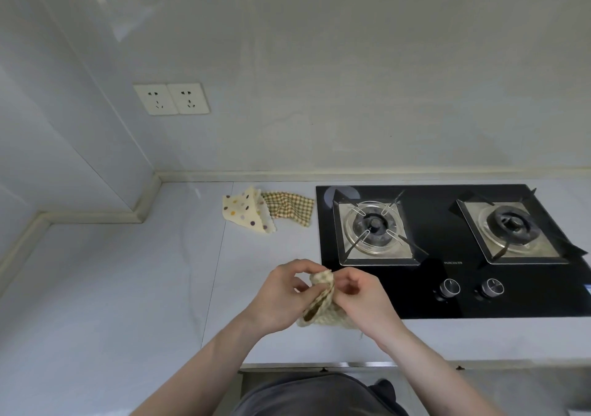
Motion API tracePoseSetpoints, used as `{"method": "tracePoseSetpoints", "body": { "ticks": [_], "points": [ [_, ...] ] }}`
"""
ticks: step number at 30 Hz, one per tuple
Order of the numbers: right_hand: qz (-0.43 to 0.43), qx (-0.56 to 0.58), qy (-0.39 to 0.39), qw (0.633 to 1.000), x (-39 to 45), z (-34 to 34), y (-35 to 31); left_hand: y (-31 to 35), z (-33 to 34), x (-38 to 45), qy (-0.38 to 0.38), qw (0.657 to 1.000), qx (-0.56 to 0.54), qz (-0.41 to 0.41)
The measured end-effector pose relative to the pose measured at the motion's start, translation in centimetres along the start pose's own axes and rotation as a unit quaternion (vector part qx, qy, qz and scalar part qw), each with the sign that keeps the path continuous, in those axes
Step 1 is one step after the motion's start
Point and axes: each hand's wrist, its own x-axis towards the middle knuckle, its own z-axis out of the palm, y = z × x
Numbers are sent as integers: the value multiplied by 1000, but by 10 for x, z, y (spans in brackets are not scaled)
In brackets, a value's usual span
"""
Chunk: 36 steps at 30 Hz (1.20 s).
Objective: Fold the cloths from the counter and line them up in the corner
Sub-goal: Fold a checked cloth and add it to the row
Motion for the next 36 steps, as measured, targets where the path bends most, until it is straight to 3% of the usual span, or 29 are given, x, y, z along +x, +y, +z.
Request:
{"method": "tracePoseSetpoints", "body": {
  "ticks": [9,20,26,29,32,36],
  "points": [
    [-42,13,53,998,2,-8,6,-4,5,7,135,991,10,-16],
    [-72,37,135,987,7,-19,15,-5,-40,15,209,972,89,57],
    [-29,35,70,997,16,-39,19,-16,-79,17,188,970,144,53],
    [-5,11,27,1000,18,-40,14,-10,-83,13,138,980,135,55],
    [-9,-32,-6,999,23,-39,10,-6,-81,11,90,987,129,39],
    [-52,-98,-5,994,32,-40,6,-1,-78,12,89,984,139,65]
  ]
}}
